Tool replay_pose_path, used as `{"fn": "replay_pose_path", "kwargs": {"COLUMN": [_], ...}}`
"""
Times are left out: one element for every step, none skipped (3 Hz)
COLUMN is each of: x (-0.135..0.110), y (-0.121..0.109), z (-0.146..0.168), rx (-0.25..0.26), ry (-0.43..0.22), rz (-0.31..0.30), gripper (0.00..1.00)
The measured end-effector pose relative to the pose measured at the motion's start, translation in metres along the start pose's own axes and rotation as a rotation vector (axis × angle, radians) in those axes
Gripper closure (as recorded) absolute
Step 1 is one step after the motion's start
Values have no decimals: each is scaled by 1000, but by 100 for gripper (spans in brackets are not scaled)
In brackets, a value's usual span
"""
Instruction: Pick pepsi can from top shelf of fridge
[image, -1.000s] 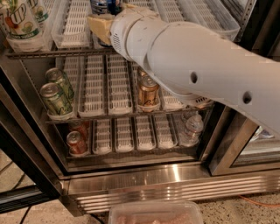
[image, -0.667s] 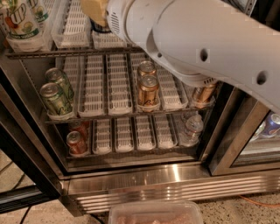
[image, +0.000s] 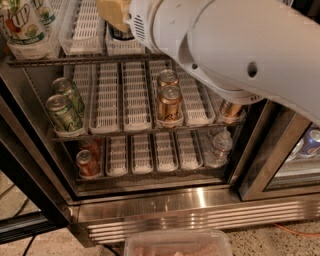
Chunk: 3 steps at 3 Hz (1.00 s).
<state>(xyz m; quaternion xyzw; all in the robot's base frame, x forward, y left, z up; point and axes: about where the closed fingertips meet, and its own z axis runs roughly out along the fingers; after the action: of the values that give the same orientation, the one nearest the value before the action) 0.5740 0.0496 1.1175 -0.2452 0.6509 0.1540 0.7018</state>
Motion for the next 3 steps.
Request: {"fn": "replay_pose_path", "kwargs": {"x": [-1, -1, 6], "y": [8, 13, -3], "z": [-14, -22, -48], "rx": [-28, -79, -137], "ry": [21, 35, 41], "rz": [-23, -29, -3], "gripper": [100, 100, 100]}}
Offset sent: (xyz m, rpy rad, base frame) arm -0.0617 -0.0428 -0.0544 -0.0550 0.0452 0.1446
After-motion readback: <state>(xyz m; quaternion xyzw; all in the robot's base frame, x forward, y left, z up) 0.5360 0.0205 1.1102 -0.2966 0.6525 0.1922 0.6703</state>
